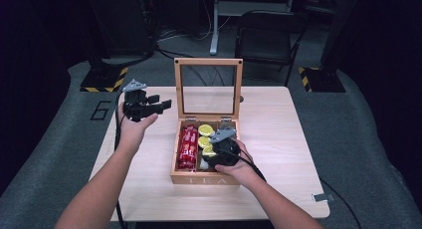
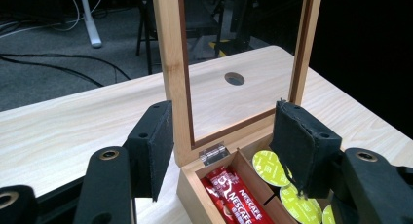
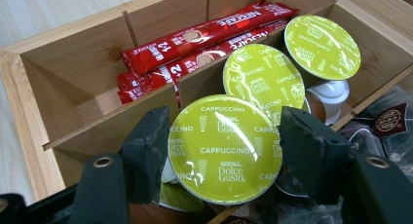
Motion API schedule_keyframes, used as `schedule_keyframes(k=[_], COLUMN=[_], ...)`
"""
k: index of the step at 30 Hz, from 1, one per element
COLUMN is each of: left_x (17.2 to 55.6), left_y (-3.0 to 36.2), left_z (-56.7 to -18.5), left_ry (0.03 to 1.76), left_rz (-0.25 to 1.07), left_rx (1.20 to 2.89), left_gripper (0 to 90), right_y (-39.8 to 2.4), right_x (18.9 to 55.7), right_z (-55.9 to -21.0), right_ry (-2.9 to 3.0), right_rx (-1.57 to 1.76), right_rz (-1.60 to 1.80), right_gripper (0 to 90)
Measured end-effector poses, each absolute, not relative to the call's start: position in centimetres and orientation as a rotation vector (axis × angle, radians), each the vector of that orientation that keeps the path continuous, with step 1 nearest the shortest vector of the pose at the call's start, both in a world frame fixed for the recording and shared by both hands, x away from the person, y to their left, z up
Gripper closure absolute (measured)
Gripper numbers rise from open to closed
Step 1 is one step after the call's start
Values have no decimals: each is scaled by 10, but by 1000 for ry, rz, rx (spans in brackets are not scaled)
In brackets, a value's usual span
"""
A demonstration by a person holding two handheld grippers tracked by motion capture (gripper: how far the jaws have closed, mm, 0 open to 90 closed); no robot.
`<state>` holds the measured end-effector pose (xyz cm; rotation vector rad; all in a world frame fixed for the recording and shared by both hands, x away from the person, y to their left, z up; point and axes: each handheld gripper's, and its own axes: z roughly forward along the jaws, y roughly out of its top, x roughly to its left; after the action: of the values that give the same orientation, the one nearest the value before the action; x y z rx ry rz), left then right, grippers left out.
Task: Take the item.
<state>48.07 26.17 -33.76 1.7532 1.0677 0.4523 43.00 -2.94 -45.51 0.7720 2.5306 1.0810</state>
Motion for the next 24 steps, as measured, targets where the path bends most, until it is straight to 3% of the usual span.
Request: schedule_keyframes(k=[24], left_x=[481], left_y=[262], left_z=[-337], left_ry=[1074], left_rz=[460], left_rx=[1757], left_gripper=[407], right_y=[-31], right_x=[426], right_z=[-445], right_ry=[2506], right_rx=[737], right_rz=[1112], right_gripper=[369])
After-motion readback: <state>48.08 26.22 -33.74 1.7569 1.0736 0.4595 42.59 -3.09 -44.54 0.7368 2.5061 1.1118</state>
